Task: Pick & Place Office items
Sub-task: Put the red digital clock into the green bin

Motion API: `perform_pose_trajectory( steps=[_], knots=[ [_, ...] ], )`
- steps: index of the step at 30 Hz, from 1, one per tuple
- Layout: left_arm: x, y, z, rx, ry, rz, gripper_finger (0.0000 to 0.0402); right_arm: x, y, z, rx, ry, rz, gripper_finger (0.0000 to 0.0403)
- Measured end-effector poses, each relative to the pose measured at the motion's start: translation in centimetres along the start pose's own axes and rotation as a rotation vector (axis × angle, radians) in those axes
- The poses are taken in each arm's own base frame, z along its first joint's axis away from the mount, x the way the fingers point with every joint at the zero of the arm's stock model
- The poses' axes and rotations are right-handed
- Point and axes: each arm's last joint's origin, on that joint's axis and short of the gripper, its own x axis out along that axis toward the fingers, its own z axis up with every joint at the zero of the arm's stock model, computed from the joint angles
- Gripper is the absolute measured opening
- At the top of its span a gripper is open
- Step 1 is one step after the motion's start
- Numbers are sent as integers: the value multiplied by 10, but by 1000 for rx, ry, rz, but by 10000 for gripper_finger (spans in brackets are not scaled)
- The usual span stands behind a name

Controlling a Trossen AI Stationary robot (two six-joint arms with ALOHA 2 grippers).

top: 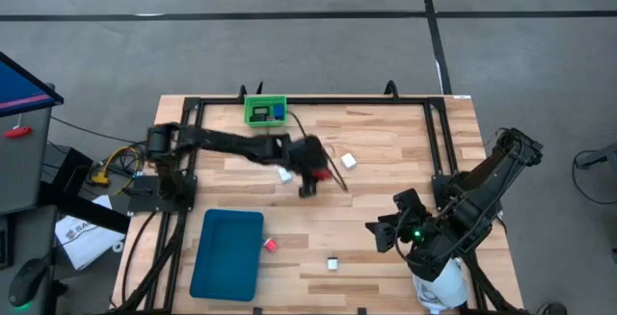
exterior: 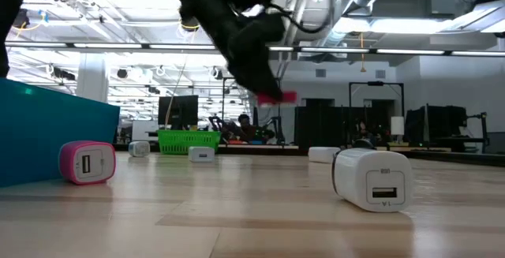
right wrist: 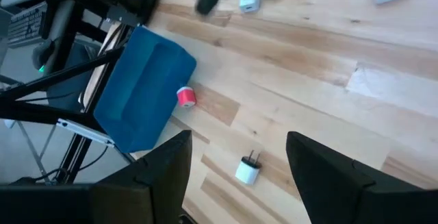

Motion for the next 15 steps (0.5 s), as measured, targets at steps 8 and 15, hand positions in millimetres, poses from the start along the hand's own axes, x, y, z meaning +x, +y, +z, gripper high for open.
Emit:
perform_pose_trajectory(
  steps=[8, 15],
  knots=[
    [-78, 85, -13, -298, 58, 293, 153, 6, -1, 10, -3, -27, -35, 230],
    [-121, 148, -35, -500, 29, 416, 156, 7, -2, 28, -25, -56, -45, 230]
  ],
)
